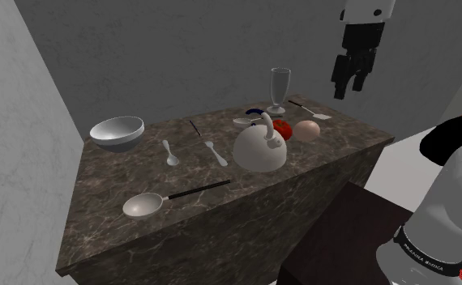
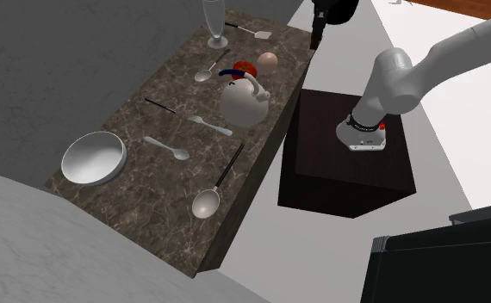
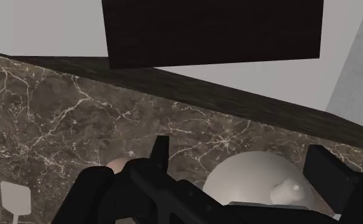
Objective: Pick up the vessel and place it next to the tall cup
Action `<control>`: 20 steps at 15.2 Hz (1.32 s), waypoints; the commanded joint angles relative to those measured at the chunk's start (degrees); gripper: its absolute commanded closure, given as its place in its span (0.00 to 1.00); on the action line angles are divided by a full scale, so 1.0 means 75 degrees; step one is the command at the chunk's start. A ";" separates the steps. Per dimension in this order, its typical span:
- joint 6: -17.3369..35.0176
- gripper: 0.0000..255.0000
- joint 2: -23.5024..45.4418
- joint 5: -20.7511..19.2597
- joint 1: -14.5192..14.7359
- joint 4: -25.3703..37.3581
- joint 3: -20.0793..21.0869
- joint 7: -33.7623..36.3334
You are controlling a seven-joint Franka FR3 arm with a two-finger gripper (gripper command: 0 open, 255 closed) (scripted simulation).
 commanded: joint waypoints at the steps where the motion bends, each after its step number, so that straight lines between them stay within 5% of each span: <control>1: 0.0000 0.00 0.0000 0.0000 0.0000 0.0000 0.0000 0.0000; 20: 0.2777 0.00 0.4387 -0.0162 0.1599 0.1693 0.0899 -0.2273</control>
